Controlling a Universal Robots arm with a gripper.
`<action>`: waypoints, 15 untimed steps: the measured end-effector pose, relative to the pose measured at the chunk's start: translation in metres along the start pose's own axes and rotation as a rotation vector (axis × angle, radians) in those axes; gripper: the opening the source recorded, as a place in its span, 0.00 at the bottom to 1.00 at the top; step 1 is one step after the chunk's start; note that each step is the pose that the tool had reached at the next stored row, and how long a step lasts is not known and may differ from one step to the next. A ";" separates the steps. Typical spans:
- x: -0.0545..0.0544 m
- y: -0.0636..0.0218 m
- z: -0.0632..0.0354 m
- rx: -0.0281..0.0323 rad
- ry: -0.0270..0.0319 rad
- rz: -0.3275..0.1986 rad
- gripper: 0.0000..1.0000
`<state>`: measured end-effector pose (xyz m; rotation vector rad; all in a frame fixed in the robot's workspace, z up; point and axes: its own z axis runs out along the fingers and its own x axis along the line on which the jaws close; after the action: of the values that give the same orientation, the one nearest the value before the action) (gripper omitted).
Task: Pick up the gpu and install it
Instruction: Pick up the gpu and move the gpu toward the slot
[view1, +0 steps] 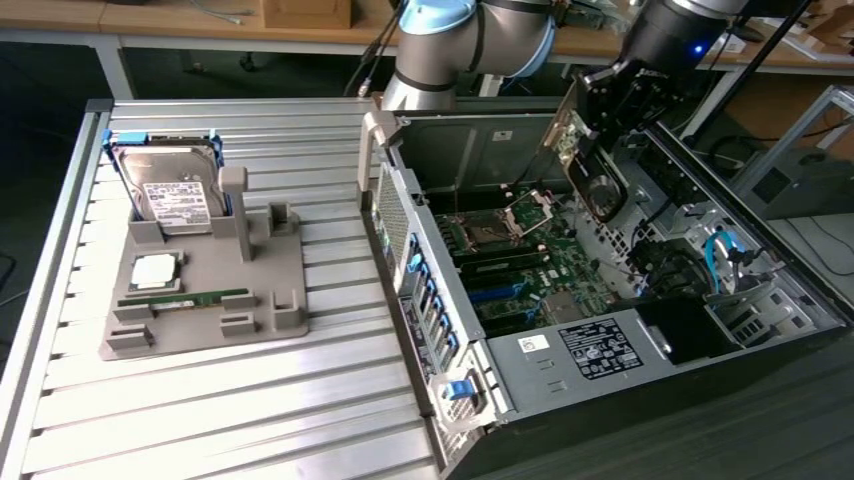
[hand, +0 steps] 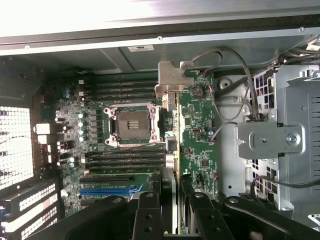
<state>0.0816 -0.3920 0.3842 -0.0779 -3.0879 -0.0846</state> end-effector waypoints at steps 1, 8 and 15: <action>0.000 0.0000 0.0004 0.0000 0.0000 0.000 0.27; -0.001 -0.0001 0.0032 0.0001 0.0001 -0.001 0.27; -0.002 -0.0003 0.0060 0.0002 0.0002 -0.003 0.27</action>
<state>0.0833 -0.3921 0.3781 -0.0733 -3.0880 -0.0844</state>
